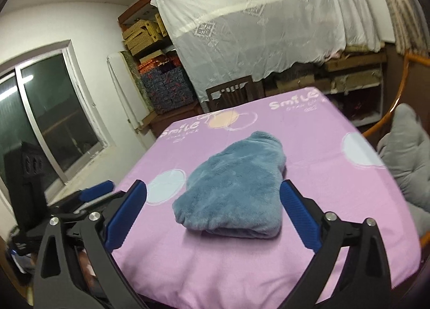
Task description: Fold large clothes
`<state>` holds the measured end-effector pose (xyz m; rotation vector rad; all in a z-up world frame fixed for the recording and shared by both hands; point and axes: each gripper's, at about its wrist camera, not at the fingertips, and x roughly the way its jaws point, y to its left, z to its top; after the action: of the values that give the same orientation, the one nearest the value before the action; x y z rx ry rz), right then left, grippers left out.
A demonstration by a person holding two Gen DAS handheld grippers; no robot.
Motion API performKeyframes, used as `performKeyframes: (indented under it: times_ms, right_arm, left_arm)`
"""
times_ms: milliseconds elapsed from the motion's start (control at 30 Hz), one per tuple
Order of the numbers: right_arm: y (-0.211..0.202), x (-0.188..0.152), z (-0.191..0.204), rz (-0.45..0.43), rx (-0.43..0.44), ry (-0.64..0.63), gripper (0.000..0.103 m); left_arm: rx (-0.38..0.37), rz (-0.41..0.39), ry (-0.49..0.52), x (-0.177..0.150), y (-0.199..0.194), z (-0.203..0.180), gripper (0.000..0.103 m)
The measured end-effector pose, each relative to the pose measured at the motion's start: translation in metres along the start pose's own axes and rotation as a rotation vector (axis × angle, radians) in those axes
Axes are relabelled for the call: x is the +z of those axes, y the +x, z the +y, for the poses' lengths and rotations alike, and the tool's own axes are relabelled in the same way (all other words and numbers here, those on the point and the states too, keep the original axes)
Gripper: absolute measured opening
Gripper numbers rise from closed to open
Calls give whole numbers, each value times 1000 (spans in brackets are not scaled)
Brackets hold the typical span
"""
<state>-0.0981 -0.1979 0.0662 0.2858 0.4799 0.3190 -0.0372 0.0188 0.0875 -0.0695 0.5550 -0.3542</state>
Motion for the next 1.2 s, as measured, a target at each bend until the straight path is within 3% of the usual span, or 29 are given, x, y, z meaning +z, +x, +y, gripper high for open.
performKeyframes:
  times_ms: [167, 367, 700, 1200]
  right_arm:
    - [-2, -15, 10, -15, -89, -81, 98]
    - [33, -24, 11, 39, -110, -123, 98]
    - [86, -27, -24, 138, -103, -35, 98]
    - [93, -34, -24, 138, -136, -72, 98]
  left_arm:
    - [88, -8, -10, -16, -6, 5, 99]
    - [169, 36, -10, -25, 17, 17, 99]
    - [216, 96, -11, -26, 54, 24, 99]
    - [266, 136, 10, -28, 73, 16, 99]
